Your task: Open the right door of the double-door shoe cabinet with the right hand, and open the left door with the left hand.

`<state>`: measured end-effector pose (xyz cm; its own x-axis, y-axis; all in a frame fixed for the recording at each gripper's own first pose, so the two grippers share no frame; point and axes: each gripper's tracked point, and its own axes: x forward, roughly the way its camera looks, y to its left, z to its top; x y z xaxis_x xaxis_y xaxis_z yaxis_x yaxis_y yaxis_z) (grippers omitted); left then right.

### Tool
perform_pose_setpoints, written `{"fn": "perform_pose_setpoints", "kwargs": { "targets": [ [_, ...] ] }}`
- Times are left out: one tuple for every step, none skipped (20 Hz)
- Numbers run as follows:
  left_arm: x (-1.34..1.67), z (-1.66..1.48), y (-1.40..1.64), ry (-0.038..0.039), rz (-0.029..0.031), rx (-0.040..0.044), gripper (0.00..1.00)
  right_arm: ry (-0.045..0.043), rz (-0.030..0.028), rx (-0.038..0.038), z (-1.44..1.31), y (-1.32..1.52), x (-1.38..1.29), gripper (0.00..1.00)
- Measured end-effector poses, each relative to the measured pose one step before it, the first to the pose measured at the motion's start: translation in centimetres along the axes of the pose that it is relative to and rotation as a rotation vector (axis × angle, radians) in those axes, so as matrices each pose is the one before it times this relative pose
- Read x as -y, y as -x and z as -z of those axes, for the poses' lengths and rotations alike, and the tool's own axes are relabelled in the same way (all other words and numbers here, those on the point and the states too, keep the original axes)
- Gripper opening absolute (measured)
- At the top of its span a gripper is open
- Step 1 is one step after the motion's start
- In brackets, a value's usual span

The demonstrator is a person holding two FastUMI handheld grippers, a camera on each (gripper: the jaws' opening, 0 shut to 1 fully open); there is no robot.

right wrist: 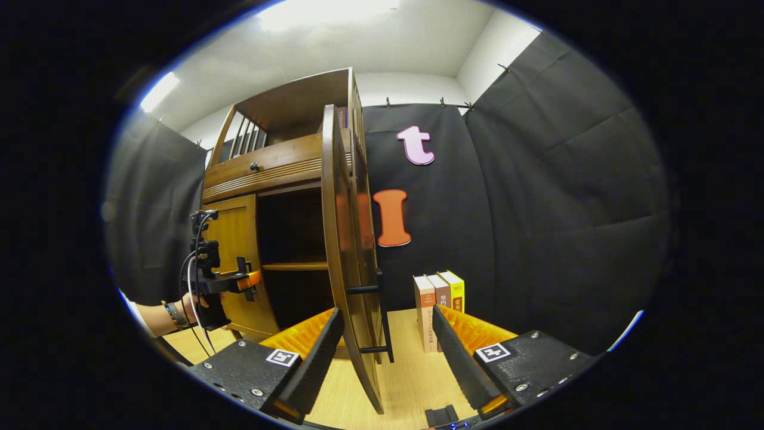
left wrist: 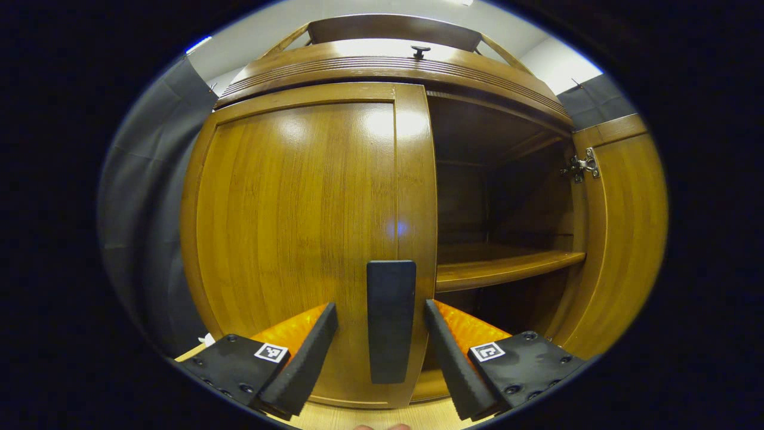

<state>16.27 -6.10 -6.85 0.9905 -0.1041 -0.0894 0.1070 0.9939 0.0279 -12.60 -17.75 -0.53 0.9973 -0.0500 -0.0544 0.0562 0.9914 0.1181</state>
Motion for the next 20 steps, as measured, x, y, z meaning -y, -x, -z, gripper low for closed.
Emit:
{"fn": "perform_pose_setpoints", "kwargs": {
  "targets": [
    [0.187,0.081,-0.032,0.00340,0.00271,-0.00343,0.81,-0.00323,-0.00148,-0.00122,-0.044,-0.034,-0.021,0.92],
    [0.254,-0.068,0.015,0.00172,0.00745,0.00269,0.76,0.00106,0.00261,-0.00186,-0.001,0.012,0.038,0.95],
    [0.617,-0.186,-0.021,0.00890,0.01657,0.00798,0.70,0.00098,0.00195,-0.00034,-0.052,-0.037,0.062,0.92],
    [0.108,-0.184,0.048,-0.00176,0.00098,0.00040,0.65,0.00135,0.00196,-0.00180,0.057,0.023,-0.012,0.92],
    [-0.889,0.035,-0.032,-0.00495,-0.02681,0.00673,0.59,0.00150,0.00272,0.00069,0.033,-0.064,-0.010,0.92],
    [0.123,-0.013,0.026,0.00287,0.00967,-0.00030,0.54,0.00211,0.00103,0.00014,-0.154,0.003,-0.053,0.92],
    [0.067,0.050,0.009,-0.00176,0.00386,-0.00232,0.48,0.00020,0.00175,-0.00047,0.062,0.126,0.021,0.92],
    [-0.060,0.147,0.031,-0.00818,-0.00202,-0.00985,0.42,-0.00206,0.00343,0.00016,-0.006,-0.104,0.013,0.92],
    [-0.111,-0.026,0.113,-0.00737,-0.00432,-0.00151,0.37,-0.00019,0.00073,-0.00130,0.028,0.002,-0.051,0.92],
    [0.019,0.068,-0.035,-0.00457,-0.00223,-0.00339,0.31,0.00126,0.00269,0.00024,0.062,0.099,0.030,0.92],
    [-0.015,-0.052,-0.084,0.00049,-0.00228,0.00062,0.31,0.00402,0.00481,0.00151,-0.094,0.012,0.039,0.92],
    [-0.006,0.035,0.035,-0.00267,-0.00203,-0.00482,0.34,0.00650,0.00216,-0.00101,0.028,0.024,-0.059,0.92],
    [0.008,0.084,0.083,-0.00452,0.00049,-0.00524,0.34,0.00963,0.00162,-0.00379,0.179,0.011,-0.129,0.92],
    [-0.056,-0.055,0.208,0.00124,0.00322,-0.00306,0.31,0.00884,0.00272,-0.00347,0.212,0.040,-0.052,0.92],
    [0.091,0.029,0.279,0.00375,0.00268,-0.00259,0.32,0.00673,0.00293,-0.00481,0.179,-0.037,-0.096,0.92],
    [-0.041,0.039,0.505,-0.00137,-0.00064,-0.00772,0.32,0.00143,-0.00139,-0.00712,0.204,0.040,-0.237,0.92],
    [0.019,-0.052,0.680,-0.00663,-0.00373,-0.01125,0.32,-0.00214,-0.00542,-0.00556,0.079,0.051,-0.429,0.92],
    [-0.020,0.032,0.901,-0.01394,-0.01001,-0.01848,0.33,-0.00137,-0.00629,-0.00241,0.085,0.029,-0.444,0.92],
    [-0.353,-0.070,1.067,-0.01207,-0.00920,-0.00942,0.33,0.00170,-0.00423,-0.00193,0.033,0.009,-0.341,0.92],
    [-0.254,-0.076,1.160,-0.00221,-0.00689,-0.00437,0.33,0.00470,-0.00304,-0.00064,0.119,-0.001,-0.365,0.92]
  ]
}}
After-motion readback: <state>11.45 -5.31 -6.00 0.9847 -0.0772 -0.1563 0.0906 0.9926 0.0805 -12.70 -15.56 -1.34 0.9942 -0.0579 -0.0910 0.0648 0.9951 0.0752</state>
